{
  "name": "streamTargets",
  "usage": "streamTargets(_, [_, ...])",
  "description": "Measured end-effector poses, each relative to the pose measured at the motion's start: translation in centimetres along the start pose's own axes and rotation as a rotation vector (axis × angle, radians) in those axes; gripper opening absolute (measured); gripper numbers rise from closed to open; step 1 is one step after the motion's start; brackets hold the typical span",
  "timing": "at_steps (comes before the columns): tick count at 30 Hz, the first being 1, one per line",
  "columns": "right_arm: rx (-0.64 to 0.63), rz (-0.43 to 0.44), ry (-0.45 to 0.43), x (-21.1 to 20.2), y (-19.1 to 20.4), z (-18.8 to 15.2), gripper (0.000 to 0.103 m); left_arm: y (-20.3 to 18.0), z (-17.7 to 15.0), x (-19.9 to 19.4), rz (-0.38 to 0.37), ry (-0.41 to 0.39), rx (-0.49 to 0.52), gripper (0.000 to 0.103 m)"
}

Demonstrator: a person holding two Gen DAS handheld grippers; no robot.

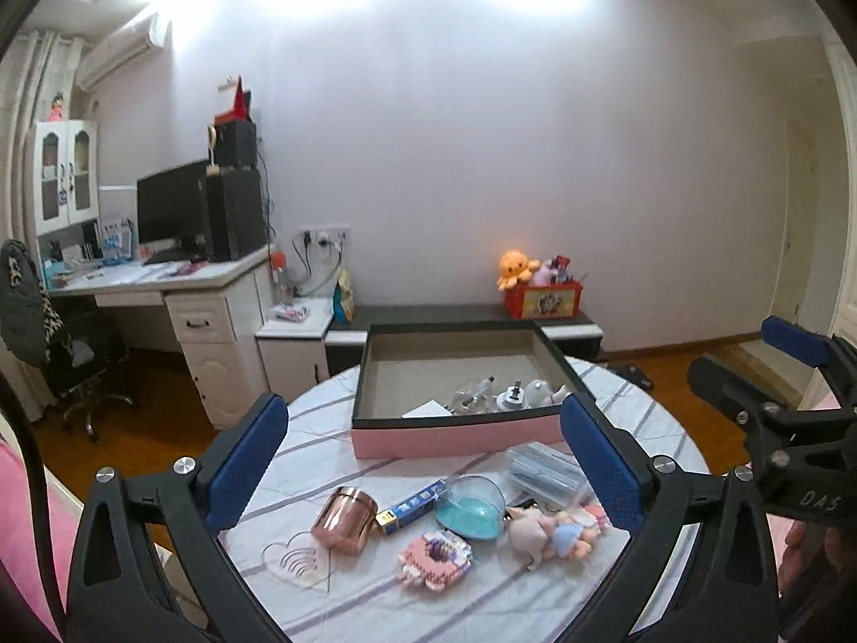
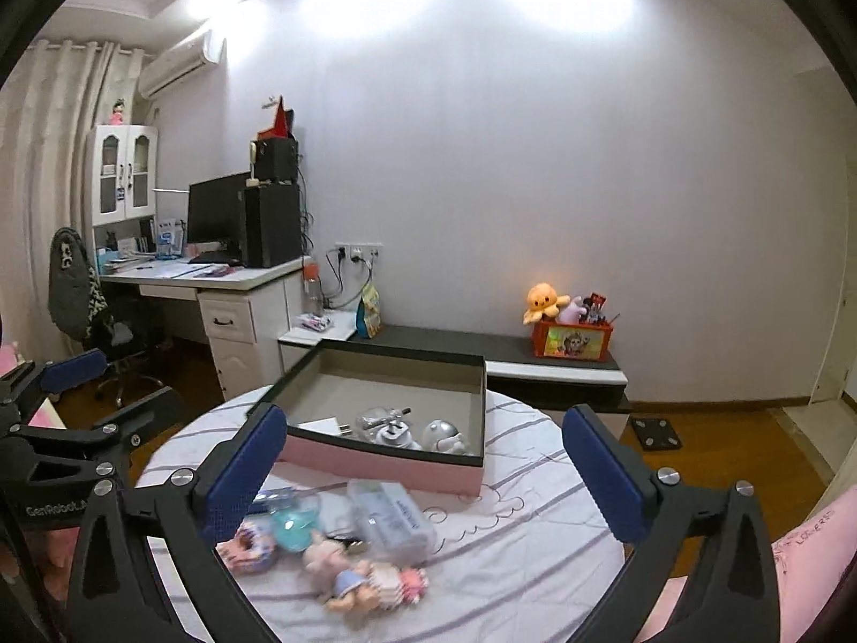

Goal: Organize rigid objects
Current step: 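Withdraw both tools from the box back over the bed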

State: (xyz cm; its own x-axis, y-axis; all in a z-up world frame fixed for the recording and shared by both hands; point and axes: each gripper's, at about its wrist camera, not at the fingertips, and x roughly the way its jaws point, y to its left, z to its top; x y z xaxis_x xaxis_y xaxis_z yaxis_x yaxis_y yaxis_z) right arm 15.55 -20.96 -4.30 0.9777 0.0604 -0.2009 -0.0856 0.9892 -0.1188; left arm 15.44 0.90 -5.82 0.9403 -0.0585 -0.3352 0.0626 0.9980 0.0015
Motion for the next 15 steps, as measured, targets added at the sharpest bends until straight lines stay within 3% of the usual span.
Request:
streamTargets(8, [-0.017, -0.012, -0.039, -5.3, 1.6, -0.9, 0.103, -0.4, -0.8, -5.8, 0.034, -0.075, 0.012, 0.103])
streamTargets(15, [-0.016, -0.01, -0.072, -8.3, 1.9, -1.3, 0.103, -0.9, -1.2, -8.4, 0.058, -0.128, 0.028, 0.103])
